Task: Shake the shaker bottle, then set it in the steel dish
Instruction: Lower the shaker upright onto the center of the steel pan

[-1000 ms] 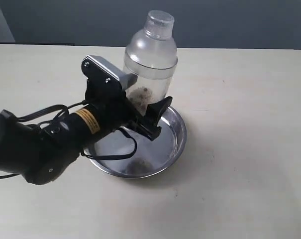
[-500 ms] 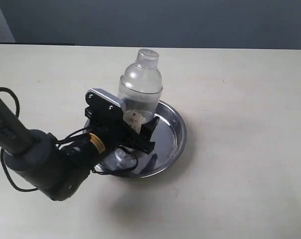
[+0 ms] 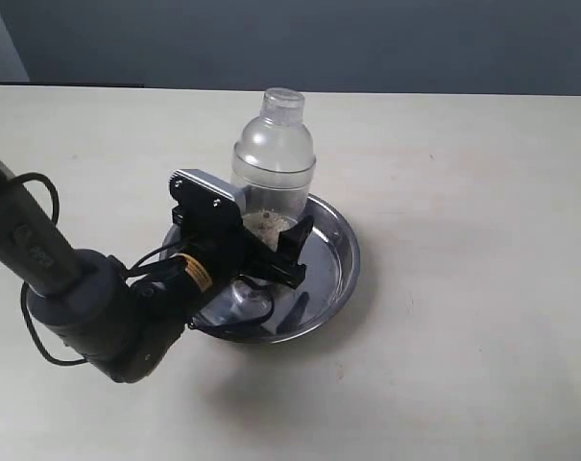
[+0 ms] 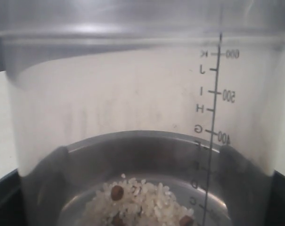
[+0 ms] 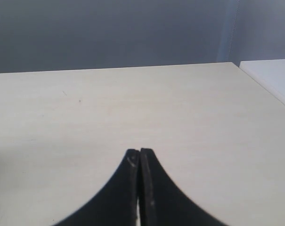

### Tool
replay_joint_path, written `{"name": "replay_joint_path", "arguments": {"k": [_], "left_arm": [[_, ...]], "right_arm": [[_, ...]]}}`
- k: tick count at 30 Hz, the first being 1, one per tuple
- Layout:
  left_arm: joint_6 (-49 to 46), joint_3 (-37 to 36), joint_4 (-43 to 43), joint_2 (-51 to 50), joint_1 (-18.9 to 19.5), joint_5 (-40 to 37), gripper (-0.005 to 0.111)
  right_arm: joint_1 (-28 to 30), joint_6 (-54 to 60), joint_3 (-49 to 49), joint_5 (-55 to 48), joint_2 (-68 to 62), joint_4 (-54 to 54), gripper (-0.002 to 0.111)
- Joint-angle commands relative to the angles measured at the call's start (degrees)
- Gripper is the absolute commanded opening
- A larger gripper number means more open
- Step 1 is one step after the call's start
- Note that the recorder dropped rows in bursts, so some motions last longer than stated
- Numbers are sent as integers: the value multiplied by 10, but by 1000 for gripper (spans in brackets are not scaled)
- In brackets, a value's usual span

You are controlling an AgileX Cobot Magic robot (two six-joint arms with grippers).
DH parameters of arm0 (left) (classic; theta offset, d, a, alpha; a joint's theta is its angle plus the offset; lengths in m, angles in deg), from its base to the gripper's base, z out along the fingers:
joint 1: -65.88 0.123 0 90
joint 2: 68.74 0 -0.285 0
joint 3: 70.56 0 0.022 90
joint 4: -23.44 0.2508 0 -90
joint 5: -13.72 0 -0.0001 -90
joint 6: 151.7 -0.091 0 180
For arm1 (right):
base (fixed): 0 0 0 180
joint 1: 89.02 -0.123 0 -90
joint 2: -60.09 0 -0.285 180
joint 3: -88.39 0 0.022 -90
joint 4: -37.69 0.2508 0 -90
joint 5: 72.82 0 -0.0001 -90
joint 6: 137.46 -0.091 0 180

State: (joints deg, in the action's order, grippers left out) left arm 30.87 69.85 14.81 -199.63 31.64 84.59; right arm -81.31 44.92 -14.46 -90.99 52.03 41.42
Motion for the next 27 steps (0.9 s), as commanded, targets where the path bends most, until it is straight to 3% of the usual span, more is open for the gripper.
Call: {"name": "replay_joint_path", "arguments": {"k": [1,9,12,19,23,27], "left_arm": [[4,-8,10,-5,0,-9,0],[17,-28,22,8,0,-9,5],[35,-28,19,10,0,-9,23],[45,-28,42,20,0,-9,78],[41,-37,51,39,0,-9,94],[33,-52,40,57,0,-9,100]], "right_arm": [[2,1,1,7,3,0,-1],[2,1,1,7,3,0,-1],[2,1,1,7,3,0,-1],[2,1,1,7,3,0,-1],[2,1,1,7,3,0,-1],[2,1,1,7,3,0,-1]]}}
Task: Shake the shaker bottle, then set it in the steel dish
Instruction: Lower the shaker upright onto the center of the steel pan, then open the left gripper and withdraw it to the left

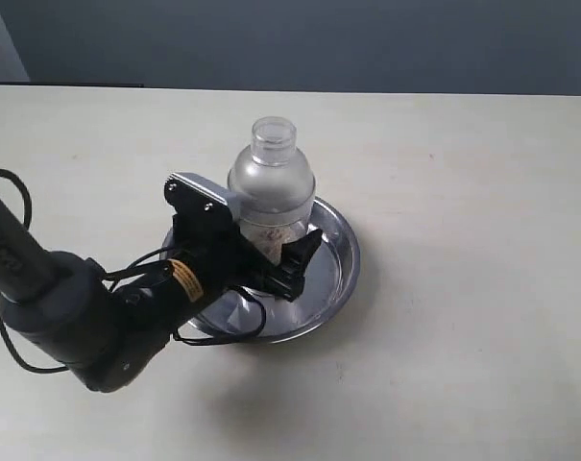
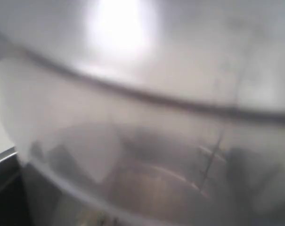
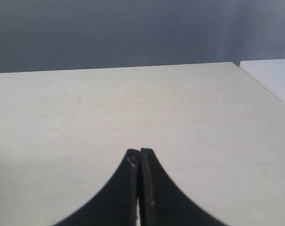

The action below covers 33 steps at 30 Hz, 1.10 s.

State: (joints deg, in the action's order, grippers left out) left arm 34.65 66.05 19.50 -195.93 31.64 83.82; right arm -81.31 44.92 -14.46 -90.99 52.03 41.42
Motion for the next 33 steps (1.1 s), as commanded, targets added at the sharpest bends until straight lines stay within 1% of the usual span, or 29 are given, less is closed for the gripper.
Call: {"name": "replay_joint_path", "arguments": {"k": [1,3,7,12,15,19,22,24,28,30,33], "left_arm": [[-5,-16,-8,27,0,-1,101],[-8,-18,-11,34,0,-3,101],[-2,-37,-6,64,-1,-36,101],[0,-67,6,101,-1,-38,101],[3,-87,31,132,-1,-42,101],[-10,-124,93,199,-1,-21,101],[-40,-157,101,280,-1,-1,101],[-54,-178,78,339,-1,-1,101],[-159,-224,-6,482,-1,-9,101],[-213,-240,-61,568,-1,-39,101],[-297,-254,-134,689,0,-125,101]], "right_arm": [[2,1,1,7,3,0,-1],[2,1,1,7,3,0,-1],[2,1,1,7,3,0,-1],[2,1,1,7,3,0,-1],[2,1,1,7,3,0,-1],[2,1,1,7,3,0,-1],[2,1,1,7,3,0,-1],[2,1,1,7,3,0,-1],[2,1,1,7,3,0,-1],[2,1,1,7,3,0,-1],[2,1,1,7,3,0,-1]]}}
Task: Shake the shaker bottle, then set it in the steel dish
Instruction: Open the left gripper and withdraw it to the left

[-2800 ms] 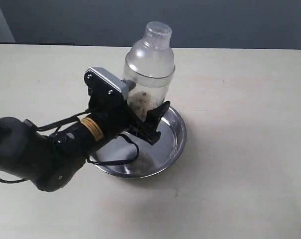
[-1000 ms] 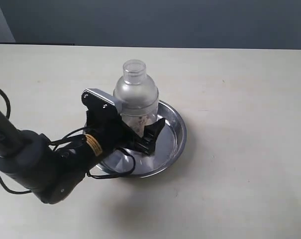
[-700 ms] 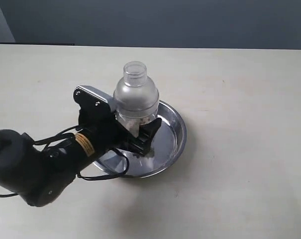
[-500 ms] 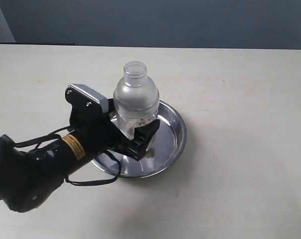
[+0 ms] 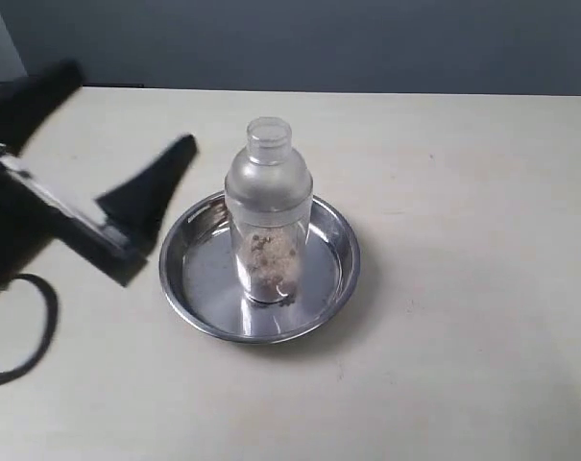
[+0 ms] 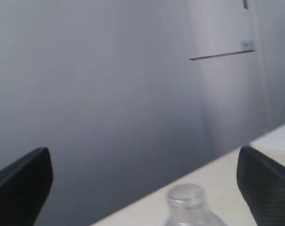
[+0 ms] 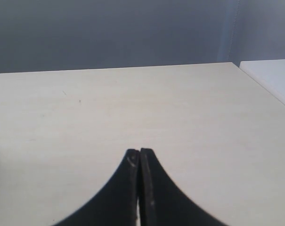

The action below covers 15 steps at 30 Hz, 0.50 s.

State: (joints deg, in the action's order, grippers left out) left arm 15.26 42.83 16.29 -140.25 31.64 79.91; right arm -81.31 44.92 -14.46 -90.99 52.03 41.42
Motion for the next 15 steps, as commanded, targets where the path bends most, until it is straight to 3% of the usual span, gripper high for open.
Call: {"name": "replay_joint_path", "arguments": {"k": [1,5,9,12,15], "left_arm": [[-148,-24,-129,173,2,-125,101],[-376,-24,-310,297,21,-295,93],[-531,-24,-517,350,24,-343,72],[-612,-24,-573,355,24,-344,62],[-626,-24,-587,355,24,-370,60]], "right_arm": [[2,1,1,7,3,0,-1],[2,1,1,7,3,0,-1],[2,1,1,7,3,0,-1],[2,1,1,7,3,0,-1],[2,1,1,7,3,0,-1]]}}
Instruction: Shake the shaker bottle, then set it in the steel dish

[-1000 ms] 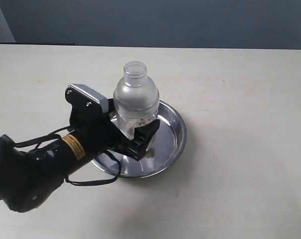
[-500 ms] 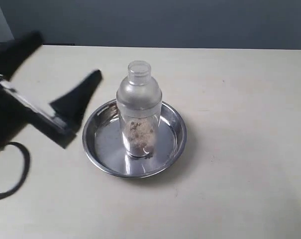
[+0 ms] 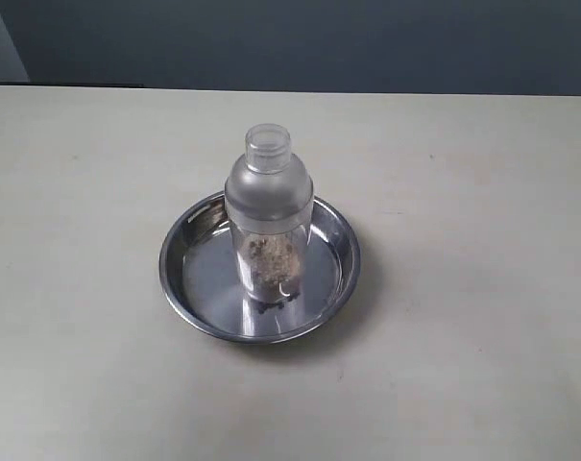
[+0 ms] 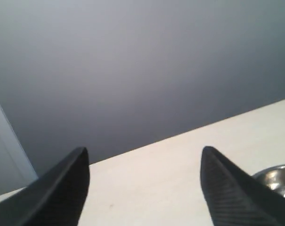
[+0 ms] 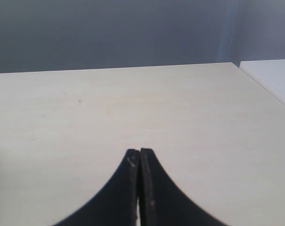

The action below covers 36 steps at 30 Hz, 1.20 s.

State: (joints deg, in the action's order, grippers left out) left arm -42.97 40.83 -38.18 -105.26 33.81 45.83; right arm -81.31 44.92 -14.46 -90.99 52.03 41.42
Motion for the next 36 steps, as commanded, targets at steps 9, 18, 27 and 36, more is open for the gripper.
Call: {"name": "replay_joint_path", "arguments": {"k": [9,18,27,36], "left_arm": [[7,-4,-26,6,2,-194,60],[6,-2,-20,10,2,13,42],[6,-2,-41,10,2,160,0],[-36,-9,-101,168,89,5,0]], "right_arm": [[2,1,1,7,3,0,-1],[2,1,1,7,3,0,-1],[2,1,1,7,3,0,-1],[2,1,1,7,3,0,-1]]}}
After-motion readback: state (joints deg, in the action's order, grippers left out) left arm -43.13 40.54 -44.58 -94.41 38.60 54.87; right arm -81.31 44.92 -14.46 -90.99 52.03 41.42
